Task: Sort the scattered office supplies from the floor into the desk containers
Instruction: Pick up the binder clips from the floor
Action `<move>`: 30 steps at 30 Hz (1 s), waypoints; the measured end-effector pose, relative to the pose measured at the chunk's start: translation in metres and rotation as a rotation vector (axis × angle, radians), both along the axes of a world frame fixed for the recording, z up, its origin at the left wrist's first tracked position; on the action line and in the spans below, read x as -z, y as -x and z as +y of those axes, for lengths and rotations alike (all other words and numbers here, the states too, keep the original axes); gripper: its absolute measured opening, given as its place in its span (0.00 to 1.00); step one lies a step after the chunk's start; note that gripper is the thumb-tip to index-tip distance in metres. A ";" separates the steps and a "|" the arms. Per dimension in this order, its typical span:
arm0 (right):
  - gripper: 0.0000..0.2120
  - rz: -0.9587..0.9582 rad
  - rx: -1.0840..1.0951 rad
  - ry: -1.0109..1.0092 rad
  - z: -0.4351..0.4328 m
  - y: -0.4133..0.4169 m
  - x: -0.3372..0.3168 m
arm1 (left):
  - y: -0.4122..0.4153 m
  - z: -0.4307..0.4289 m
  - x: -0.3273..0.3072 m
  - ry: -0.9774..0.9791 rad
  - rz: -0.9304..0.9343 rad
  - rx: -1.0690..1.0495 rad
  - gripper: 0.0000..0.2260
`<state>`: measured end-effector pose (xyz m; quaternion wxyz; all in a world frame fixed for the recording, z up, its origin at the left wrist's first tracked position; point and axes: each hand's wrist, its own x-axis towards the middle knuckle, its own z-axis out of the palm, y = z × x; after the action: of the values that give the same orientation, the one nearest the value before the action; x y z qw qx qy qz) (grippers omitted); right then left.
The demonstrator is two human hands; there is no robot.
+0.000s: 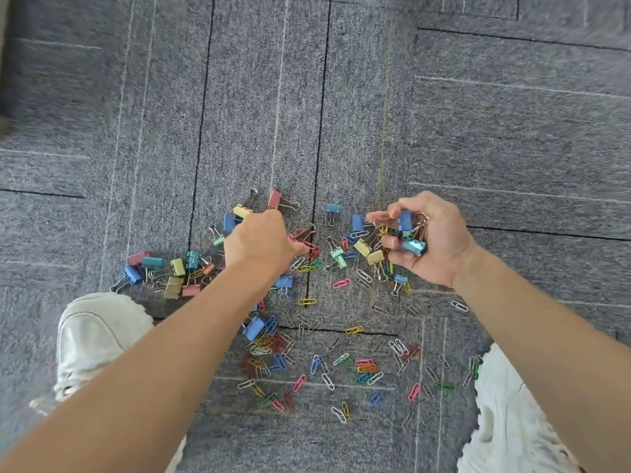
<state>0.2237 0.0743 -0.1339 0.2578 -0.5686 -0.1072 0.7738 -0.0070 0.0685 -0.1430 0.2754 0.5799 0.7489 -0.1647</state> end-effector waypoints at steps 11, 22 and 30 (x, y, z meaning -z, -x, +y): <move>0.10 -1.111 -0.798 -0.631 0.004 0.024 0.010 | 0.003 -0.004 0.006 -0.097 -0.470 -0.251 0.08; 0.07 -1.400 -1.239 -0.843 -0.007 0.036 0.018 | -0.015 0.014 -0.015 0.228 -1.239 -1.129 0.13; 0.08 -1.200 -1.049 -0.981 -0.003 0.018 0.013 | -0.019 0.023 -0.014 0.302 -1.333 -1.151 0.14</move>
<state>0.2055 0.0715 -0.1471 -0.0114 -0.5795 -0.7798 0.2366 0.0117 0.0918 -0.1293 0.7670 0.0468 0.5785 0.2737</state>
